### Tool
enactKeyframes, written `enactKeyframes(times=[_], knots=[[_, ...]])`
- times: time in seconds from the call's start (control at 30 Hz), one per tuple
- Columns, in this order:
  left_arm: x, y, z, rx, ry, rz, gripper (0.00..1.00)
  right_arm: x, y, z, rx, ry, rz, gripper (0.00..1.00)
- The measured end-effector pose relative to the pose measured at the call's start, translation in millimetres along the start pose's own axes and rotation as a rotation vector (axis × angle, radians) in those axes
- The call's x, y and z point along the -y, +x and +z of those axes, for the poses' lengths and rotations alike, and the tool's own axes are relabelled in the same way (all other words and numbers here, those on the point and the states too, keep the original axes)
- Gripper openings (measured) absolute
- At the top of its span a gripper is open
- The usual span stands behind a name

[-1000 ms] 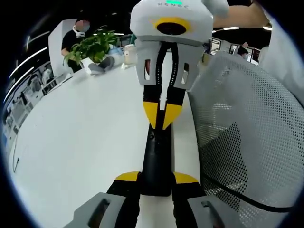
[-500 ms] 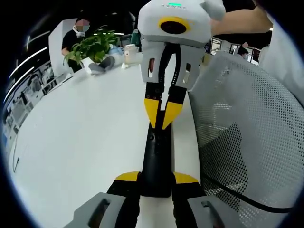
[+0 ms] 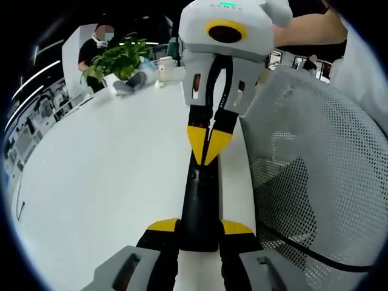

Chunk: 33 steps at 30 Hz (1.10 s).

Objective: Press the specified remote control buttons in sequence, fully releasing each button before pressing the next.

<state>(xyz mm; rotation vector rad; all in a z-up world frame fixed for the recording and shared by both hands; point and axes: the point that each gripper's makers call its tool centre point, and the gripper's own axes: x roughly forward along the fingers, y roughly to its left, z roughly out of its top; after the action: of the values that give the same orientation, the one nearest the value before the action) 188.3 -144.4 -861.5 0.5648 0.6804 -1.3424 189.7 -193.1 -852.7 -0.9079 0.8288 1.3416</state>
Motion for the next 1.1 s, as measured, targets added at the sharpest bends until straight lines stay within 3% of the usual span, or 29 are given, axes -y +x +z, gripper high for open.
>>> enactKeyframes(times=[0.27,0.4,0.63,0.73,1.1], knots=[[0.0,0,-0.3,0.001,-0.001,0.000,0.24,-2,4,1.2,-0.037,-0.059,0.010,0.00],[0.1,0,-0.7,0.001,0.000,-0.001,0.24,1,4,0.7,-0.045,0.001,0.032,0.00],[-0.1,0,-1.1,0.005,0.004,-0.002,0.24,-1,2,-0.7,0.002,0.006,0.026,0.00],[-0.1,0,-0.9,0.008,0.003,-0.003,0.24,0,2,0.4,0.043,0.113,0.033,0.00],[0.3,0,-0.6,0.007,0.003,-0.004,0.24,0,-2,-8.7,0.006,0.084,0.041,0.00]])
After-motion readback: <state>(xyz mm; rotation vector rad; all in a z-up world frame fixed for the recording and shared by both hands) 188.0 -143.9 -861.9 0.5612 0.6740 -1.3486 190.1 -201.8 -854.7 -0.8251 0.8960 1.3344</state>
